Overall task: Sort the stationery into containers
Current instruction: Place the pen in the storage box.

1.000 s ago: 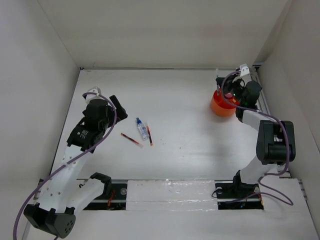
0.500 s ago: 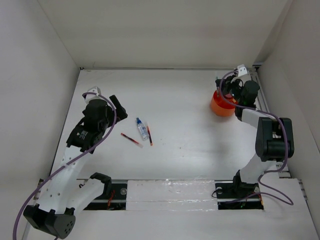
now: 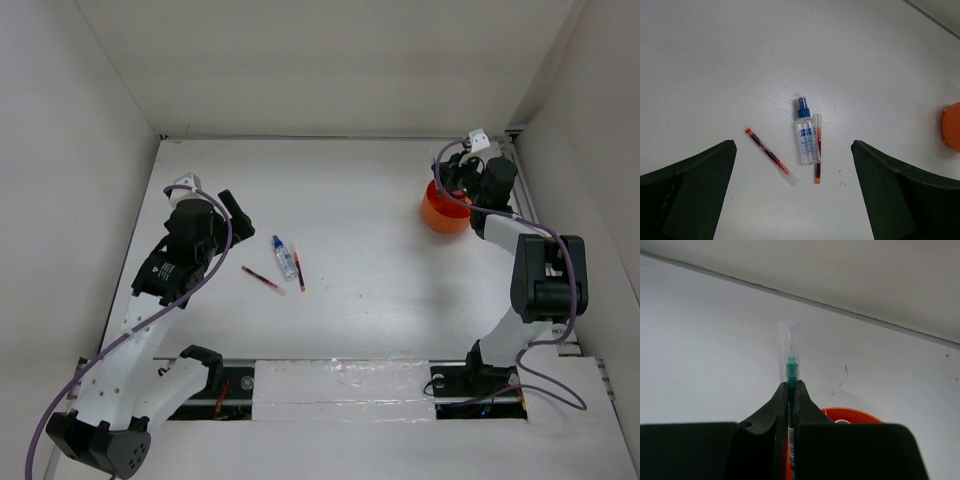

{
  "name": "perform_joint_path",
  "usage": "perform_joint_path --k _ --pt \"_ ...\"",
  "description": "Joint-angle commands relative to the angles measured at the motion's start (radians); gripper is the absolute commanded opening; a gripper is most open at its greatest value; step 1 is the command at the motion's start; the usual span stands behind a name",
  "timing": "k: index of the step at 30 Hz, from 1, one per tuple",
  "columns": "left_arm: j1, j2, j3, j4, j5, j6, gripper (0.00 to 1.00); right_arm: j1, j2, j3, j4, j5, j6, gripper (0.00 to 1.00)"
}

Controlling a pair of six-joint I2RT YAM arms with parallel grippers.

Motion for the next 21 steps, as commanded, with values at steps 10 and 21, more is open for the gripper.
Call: perform_joint_path --k 10,21 --pt "0.003 -0.029 -0.005 0.031 0.008 0.014 1.0 0.037 0.018 0.013 0.008 0.048 -0.033 0.06" --pt "0.003 -0.029 -0.005 0.031 0.008 0.023 1.0 0.037 0.018 0.004 -0.001 0.066 -0.033 0.35"
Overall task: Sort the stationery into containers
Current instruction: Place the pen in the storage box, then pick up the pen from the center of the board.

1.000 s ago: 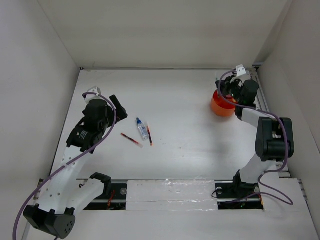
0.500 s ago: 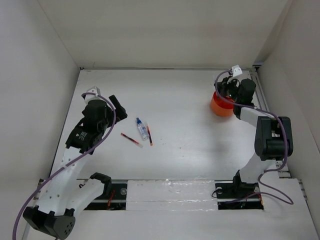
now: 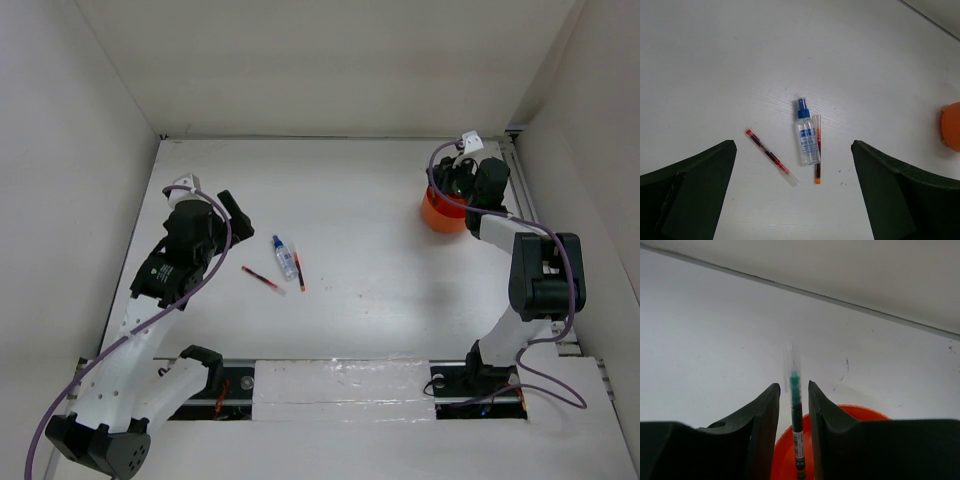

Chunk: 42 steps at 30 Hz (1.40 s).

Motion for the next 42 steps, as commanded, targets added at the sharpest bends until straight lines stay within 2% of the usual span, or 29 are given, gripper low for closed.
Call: perform_joint_path --k 1,5,7,12,15,17,21,26,28,29,32,37,42 --pt "0.003 -0.016 -0.005 0.03 0.008 0.015 1.0 0.004 0.002 0.005 0.026 0.007 -0.01 0.36" --pt "0.003 -0.016 -0.005 0.03 -0.003 0.024 1.0 0.004 0.002 -0.013 0.055 0.007 -0.01 0.38" --pt "0.003 -0.016 -0.005 0.03 -0.012 0.024 1.0 -0.005 0.002 -0.014 0.055 0.007 -0.001 0.43" --pt "0.003 -0.007 -0.005 0.03 -0.012 0.024 1.0 0.004 -0.031 -0.023 0.052 -0.019 -0.02 0.49" --pt "0.003 -0.007 -0.005 0.03 -0.012 0.024 1.0 0.053 -0.093 0.002 0.006 -0.001 -0.033 0.52" --pt "0.003 0.002 -0.005 0.03 -0.021 0.024 1.0 0.081 -0.129 0.013 -0.014 -0.001 -0.033 0.57" --pt "0.003 0.002 0.004 0.007 -0.081 -0.011 1.0 0.188 -0.15 0.097 -0.196 0.085 -0.044 0.64" --pt "0.003 0.033 0.024 -0.054 -0.199 -0.092 1.0 0.439 -0.108 0.222 -0.4 0.324 0.005 0.7" --pt "0.003 0.047 0.034 -0.086 -0.254 -0.117 1.0 0.528 -0.055 0.264 -0.495 0.418 0.091 0.7" --pt "0.003 0.047 0.034 -0.097 -0.268 -0.127 1.0 0.614 -0.035 0.284 -0.524 0.494 0.123 0.7" --pt "0.003 0.07 0.045 -0.117 -0.29 -0.147 1.0 0.752 0.045 0.347 -0.597 0.597 0.244 0.7" --pt "0.003 0.07 0.045 -0.105 -0.27 -0.138 1.0 0.851 0.203 0.491 -0.724 0.662 0.313 0.63" --pt "0.003 0.07 0.045 -0.095 -0.25 -0.129 1.0 0.894 0.271 0.539 -0.742 0.674 0.341 0.58"
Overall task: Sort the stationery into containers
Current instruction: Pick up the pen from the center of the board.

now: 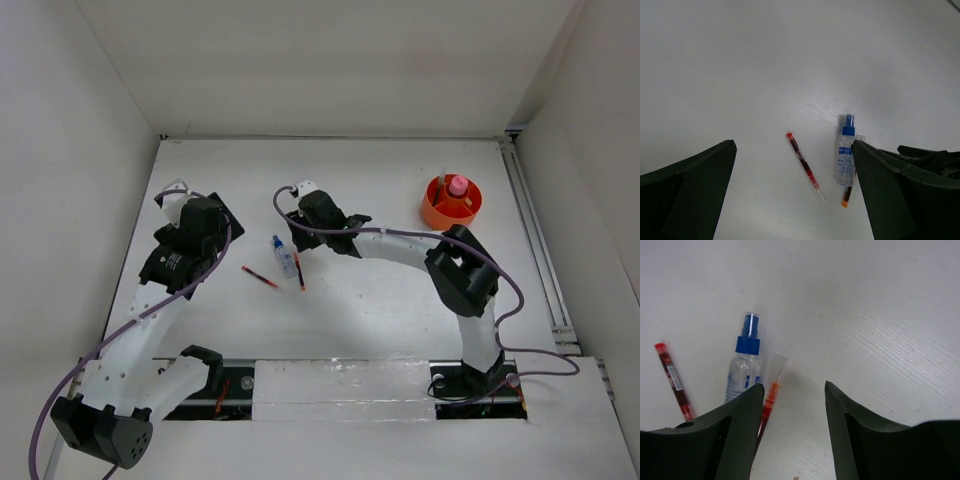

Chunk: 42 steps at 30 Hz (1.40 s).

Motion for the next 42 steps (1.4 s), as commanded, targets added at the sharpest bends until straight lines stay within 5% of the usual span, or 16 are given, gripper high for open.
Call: perform_joint_path --k 1,7,42 --pt "0.003 -0.006 0.043 0.003 -0.006 0.006 1.0 0.02 0.008 0.084 -0.055 0.068 0.057 0.58" --pt "0.003 0.004 0.043 0.013 0.014 0.015 1.0 0.058 0.084 0.151 -0.116 0.125 0.077 0.5" --pt "0.003 -0.024 0.025 0.032 0.042 0.034 1.0 0.067 0.224 0.268 -0.246 0.159 0.077 0.46"
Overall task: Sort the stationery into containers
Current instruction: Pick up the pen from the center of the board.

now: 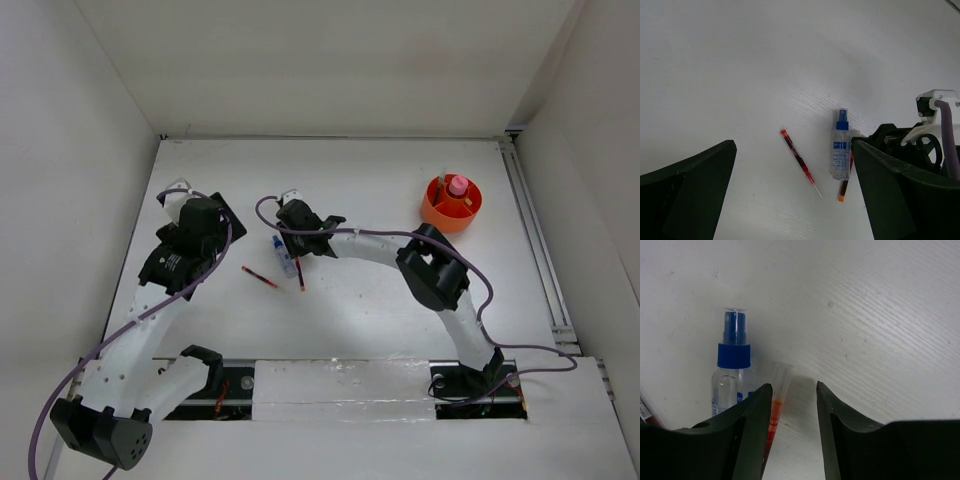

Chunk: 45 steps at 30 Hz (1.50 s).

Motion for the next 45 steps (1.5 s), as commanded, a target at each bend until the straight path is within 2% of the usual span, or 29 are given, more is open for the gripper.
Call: perform_joint_path --k 1,19,22,25,32,36,37,38,43,45 --pt "0.003 -0.019 0.024 0.021 -0.001 0.013 1.0 0.007 0.008 0.037 -0.032 0.032 0.011 0.46" --pt "0.003 -0.028 0.024 0.021 -0.001 0.013 1.0 -0.004 -0.014 -0.038 -0.068 0.041 0.011 0.46" --pt "0.003 -0.028 0.024 0.021 -0.001 0.022 1.0 -0.013 -0.039 -0.07 -0.068 0.041 0.011 0.42" --pt "0.003 -0.028 0.024 0.021 -0.001 0.022 1.0 -0.013 -0.057 -0.091 -0.068 0.041 0.002 0.33" --pt "0.003 -0.028 0.024 0.021 -0.001 0.022 1.0 -0.042 -0.067 -0.141 -0.059 0.018 0.002 0.24" --pt "0.003 -0.028 0.024 0.021 0.008 0.022 1.0 -0.06 -0.076 -0.179 -0.036 -0.037 -0.007 0.1" --pt "0.003 -0.028 0.024 0.021 0.008 0.022 1.0 -0.061 -0.085 -0.193 -0.035 -0.047 -0.007 0.02" --pt "0.003 -0.028 0.024 0.021 0.008 0.022 1.0 -0.073 -0.085 -0.193 -0.026 -0.057 -0.018 0.0" --pt "0.003 -0.028 0.024 0.03 0.008 0.022 1.0 -0.093 -0.177 -0.249 0.07 -0.163 -0.058 0.0" --pt "0.003 -0.028 0.024 0.03 0.008 0.022 1.0 -0.102 -0.269 -0.306 0.139 -0.203 -0.081 0.0"
